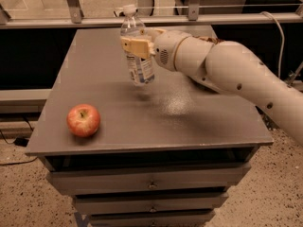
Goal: Place blue plastic bottle upright
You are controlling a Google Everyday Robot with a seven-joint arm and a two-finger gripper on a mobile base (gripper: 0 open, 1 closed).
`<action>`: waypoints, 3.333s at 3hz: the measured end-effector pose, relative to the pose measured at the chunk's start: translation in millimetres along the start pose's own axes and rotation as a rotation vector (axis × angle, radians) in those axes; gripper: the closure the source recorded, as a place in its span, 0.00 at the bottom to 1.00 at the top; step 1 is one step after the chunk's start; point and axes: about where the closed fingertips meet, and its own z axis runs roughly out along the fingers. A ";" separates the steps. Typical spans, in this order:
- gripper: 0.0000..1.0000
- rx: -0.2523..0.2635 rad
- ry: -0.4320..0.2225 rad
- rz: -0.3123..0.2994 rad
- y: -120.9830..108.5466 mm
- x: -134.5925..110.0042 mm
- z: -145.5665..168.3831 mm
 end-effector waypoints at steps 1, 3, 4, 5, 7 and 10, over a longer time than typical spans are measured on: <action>1.00 -0.014 -0.022 -0.001 -3.3 2.3 -3.5; 1.00 -0.004 -0.122 -0.029 -20.9 -15.8 -47.9; 1.00 -0.005 -0.178 -0.041 -23.6 -25.3 -74.0; 1.00 -0.011 -0.227 -0.022 -11.7 -19.6 -97.0; 1.00 -0.034 -0.233 -0.022 8.8 -4.2 -119.1; 1.00 -0.065 -0.237 -0.091 35.9 35.2 -132.7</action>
Offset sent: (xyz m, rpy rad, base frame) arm -0.0149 -0.0646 0.0083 0.0735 -0.0982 -0.0220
